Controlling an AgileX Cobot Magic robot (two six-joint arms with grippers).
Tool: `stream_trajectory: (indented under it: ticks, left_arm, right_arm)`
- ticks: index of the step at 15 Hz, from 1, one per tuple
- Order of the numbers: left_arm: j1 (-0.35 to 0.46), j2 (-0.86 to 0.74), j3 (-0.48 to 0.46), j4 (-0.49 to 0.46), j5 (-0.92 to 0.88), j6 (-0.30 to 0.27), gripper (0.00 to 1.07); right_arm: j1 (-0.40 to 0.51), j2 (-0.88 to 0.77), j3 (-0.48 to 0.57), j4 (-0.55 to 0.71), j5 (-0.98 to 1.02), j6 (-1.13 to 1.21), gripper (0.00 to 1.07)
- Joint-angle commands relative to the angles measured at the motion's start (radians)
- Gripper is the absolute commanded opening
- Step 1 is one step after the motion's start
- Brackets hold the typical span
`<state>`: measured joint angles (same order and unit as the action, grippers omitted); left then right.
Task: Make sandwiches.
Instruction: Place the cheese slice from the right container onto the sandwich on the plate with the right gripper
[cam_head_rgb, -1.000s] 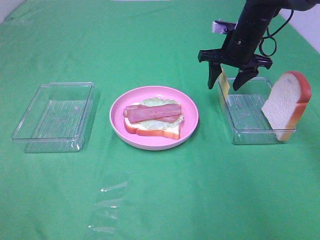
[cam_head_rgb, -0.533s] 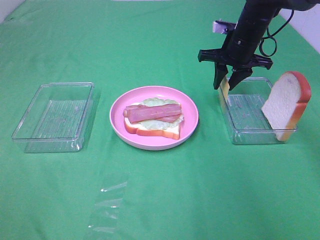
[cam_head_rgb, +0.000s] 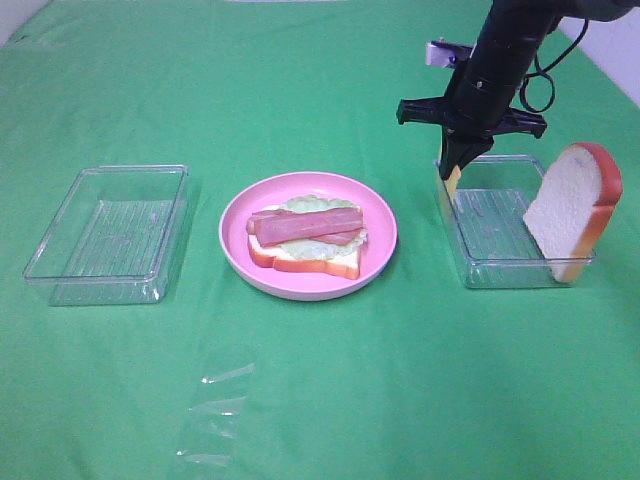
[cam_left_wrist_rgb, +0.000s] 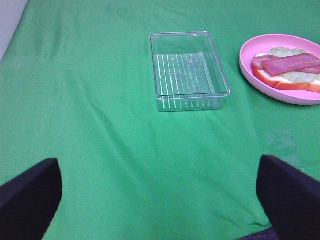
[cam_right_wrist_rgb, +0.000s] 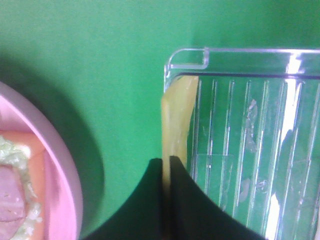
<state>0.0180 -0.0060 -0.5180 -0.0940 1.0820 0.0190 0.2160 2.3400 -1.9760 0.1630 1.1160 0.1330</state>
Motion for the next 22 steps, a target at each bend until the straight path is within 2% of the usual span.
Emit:
stream_trajectory:
  ticks: [1,8,11,13,15,16,19,20,22]
  left_arm:
    - [0.0,-0.021,0.001,-0.001,-0.004,-0.006,0.98]
    - [0.0,-0.021,0.001,-0.001,-0.004,-0.006,0.98]
    - [0.0,-0.021,0.001,-0.001,-0.004,-0.006,0.98]
    - [0.0,-0.021,0.001,-0.001,-0.004,-0.006,0.98]
    - [0.0,-0.021,0.001,-0.001,-0.004,-0.006,0.98]
    - [0.0,-0.021,0.001,-0.001,-0.004,-0.006,0.98]
    - [0.0,-0.021,0.001,-0.002,-0.004,-0.006,0.98]
    - [0.0,-0.021,0.001,-0.004,-0.004,-0.006,0.98]
    - [0.0,-0.021,0.001,-0.004,-0.004,-0.006,0.98]
  right_arm:
    - [-0.002,0.005,-0.004,-0.031,0.018,0.008,0.0]
    - [-0.002,-0.128,-0.004,-0.02,0.071,0.016,0.0]
    - [-0.002,-0.206,-0.002,0.043,0.112,-0.005,0.0]
    - [-0.002,-0.266,0.046,0.156,0.084,-0.068,0.0]
    - [-0.002,-0.355,0.165,0.304,-0.008,-0.162,0.0]
    - [-0.002,-0.373,0.204,0.339,-0.027,-0.186,0.0]
    - [0.002,-0.435,0.379,0.649,-0.067,-0.396,0.0]
    - [0.002,-0.424,0.461,0.838,-0.068,-0.521,0.0]
    - [0.013,-0.402,0.482,0.909,-0.098,-0.571,0.0]
